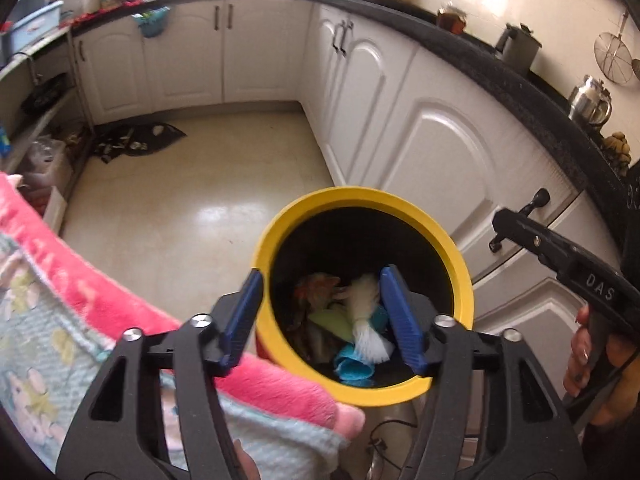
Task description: Collect trash
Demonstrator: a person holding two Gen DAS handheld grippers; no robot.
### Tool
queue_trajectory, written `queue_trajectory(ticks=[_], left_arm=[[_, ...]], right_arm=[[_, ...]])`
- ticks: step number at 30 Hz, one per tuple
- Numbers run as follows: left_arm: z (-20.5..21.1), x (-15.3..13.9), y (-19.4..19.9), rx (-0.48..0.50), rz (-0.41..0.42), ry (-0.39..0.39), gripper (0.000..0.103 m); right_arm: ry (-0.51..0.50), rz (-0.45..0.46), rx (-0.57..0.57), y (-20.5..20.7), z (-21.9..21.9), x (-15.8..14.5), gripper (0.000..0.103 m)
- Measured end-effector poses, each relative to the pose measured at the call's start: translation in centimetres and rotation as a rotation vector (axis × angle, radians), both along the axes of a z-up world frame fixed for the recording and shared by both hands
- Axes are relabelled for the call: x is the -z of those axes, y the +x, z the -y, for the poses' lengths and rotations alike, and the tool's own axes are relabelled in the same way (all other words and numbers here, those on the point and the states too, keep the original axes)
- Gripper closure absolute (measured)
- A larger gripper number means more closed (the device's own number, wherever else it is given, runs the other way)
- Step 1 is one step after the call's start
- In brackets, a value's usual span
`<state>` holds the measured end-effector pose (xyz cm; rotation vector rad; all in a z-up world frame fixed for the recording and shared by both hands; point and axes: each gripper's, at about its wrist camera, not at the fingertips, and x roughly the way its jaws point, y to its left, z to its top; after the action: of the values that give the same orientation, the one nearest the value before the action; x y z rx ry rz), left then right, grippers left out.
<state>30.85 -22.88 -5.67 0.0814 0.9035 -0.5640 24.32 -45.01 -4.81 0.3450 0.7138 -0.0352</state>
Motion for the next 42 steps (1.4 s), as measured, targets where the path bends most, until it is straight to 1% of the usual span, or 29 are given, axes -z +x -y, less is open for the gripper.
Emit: queue_trajectory(ticks=[1, 2, 3, 5, 6, 8, 10, 13, 15, 18, 20, 22, 24, 26, 30, 33, 35, 40, 42], left_arm=[[-0.6, -0.5, -0.5, -0.011, 0.018, -0.001, 0.039], [-1.3, -1.0, -1.1, -0.020, 0.038, -0.003, 0.035], [-2.1, -1.5, -1.9, -0.035, 0.060, -0.003, 0.028], [-3.6, -2.6, -3.2, -0.066, 0.100, -0.002, 0.021], [-4.5, -3.3, -4.1, -0.085, 0.121, -0.004, 0.016], [-5.9, -4.5, -5.5, -0.116, 0.156, -0.013, 0.011], [-7.6, -5.4, -7.4, -0.159, 0.195, -0.020, 0.011], [-9.6, -6.1, -9.7, -0.213, 0.207, -0.038, 0.011], [-11.1, -6.4, -11.5, -0.256, 0.230, -0.038, 0.011], [-13.0, -6.5, -13.4, -0.302, 0.239, -0.044, 0.011], [-14.1, -6.5, -14.7, -0.325, 0.254, -0.032, 0.011], [-15.7, -6.4, -16.3, -0.360, 0.288, -0.031, 0.011], [-16.9, -6.1, -17.6, -0.385, 0.313, -0.015, 0.011], [-17.6, -5.9, -18.8, -0.394, 0.329, -0.006, 0.011], [-19.1, -5.1, -21.1, -0.411, 0.353, -0.014, 0.011], [-19.2, -4.6, -22.7, -0.405, 0.389, -0.009, 0.011], [-19.4, -4.5, -23.5, -0.415, 0.398, -0.013, 0.011], [-19.8, -4.7, -24.8, -0.419, 0.443, -0.044, 0.011], [-20.1, -5.0, -25.0, -0.421, 0.452, -0.061, 0.011]], right_arm=[[-0.007, 0.006, -0.002, -0.5, -0.3, -0.2, 0.053], [-0.018, 0.016, -0.004, -1.2, -0.9, -0.6, 0.050], [-0.027, 0.029, -0.007, -1.8, -1.5, -1.0, 0.048], [-0.047, 0.066, -0.011, -3.2, -2.8, -2.0, 0.037], [-0.058, 0.087, -0.011, -4.0, -3.4, -2.5, 0.033], [-0.081, 0.136, -0.008, -5.6, -4.6, -3.4, 0.022], [-0.095, 0.172, -0.001, -6.9, -5.4, -4.1, 0.016], [-0.100, 0.223, 0.017, -9.1, -7.0, -4.8, 0.007], [-0.088, 0.241, 0.009, -10.1, -7.7, -5.0, 0.007], [-0.114, 0.273, 0.012, -11.7, -8.9, -5.4, 0.006], [-0.114, 0.292, 0.010, -12.9, -9.6, -5.7, 0.006], [-0.120, 0.312, -0.002, -14.0, -10.5, -5.7, 0.006], [-0.156, 0.343, -0.017, -15.6, -11.7, -5.6, 0.006], [-0.176, 0.359, -0.028, -17.0, -12.8, -5.1, 0.006], [-0.218, 0.404, -0.053, -19.8, -15.2, -4.0, 0.006], [-0.244, 0.446, -0.062, -21.7, -16.8, -3.4, 0.006], [-0.260, 0.476, -0.061, -22.9, -17.8, -3.2, 0.006], [-0.281, 0.509, -0.053, -24.4, -19.1, -2.7, 0.006], [-0.285, 0.508, -0.062, -24.5, -19.5, -2.6, 0.006]])
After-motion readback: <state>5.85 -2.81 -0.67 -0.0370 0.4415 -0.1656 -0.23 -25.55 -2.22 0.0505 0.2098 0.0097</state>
